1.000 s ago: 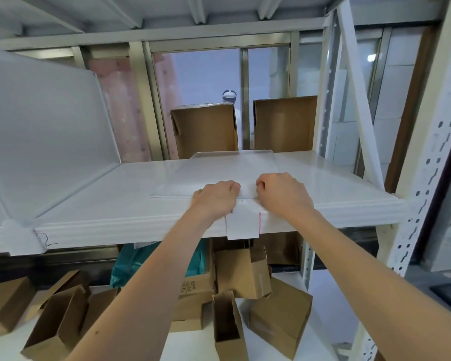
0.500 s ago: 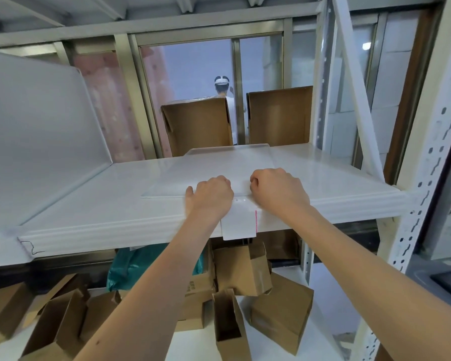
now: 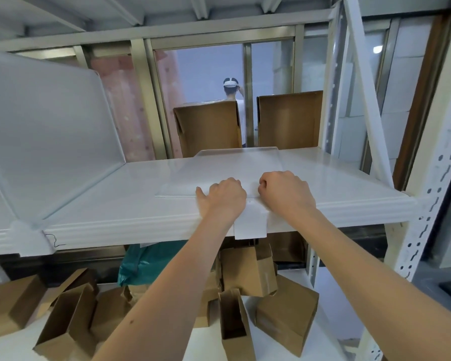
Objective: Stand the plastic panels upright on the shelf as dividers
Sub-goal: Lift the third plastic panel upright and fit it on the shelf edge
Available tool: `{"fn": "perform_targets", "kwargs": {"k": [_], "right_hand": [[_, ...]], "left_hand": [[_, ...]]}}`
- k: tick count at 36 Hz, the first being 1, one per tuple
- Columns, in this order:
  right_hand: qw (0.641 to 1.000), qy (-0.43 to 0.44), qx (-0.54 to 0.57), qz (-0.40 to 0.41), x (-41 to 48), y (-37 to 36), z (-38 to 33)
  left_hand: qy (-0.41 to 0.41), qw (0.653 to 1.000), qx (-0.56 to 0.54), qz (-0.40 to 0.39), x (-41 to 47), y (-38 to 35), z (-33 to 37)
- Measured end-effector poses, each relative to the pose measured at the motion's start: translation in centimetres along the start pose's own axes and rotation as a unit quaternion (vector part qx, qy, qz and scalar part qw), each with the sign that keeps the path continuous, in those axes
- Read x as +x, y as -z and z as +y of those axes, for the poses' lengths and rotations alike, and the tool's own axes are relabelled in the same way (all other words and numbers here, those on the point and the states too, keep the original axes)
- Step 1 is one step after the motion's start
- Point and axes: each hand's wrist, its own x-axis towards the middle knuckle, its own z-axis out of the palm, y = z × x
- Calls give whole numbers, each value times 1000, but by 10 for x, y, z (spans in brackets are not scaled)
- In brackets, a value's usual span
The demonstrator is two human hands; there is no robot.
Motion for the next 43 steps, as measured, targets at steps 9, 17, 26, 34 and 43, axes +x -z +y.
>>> {"fn": "perform_targets", "kwargs": {"k": [9, 17, 26, 34, 43], "right_hand": [[997, 39, 21, -58, 1, 2, 3], [971, 76, 6, -227, 12, 21, 5], [921, 240, -220, -215, 11, 46, -20], [893, 320, -281, -145, 2, 56, -21], [946, 236, -218, -38, -19, 74, 11]], "left_hand": [[-32, 997, -26, 63, -14, 4, -8], [3, 970, -196, 146, -24, 12, -22], [-17, 942, -264, 208, -30, 9, -31], [-46, 917, -290, 272, -29, 5, -35], [-167, 873, -281, 361, -53, 3, -32]]}}
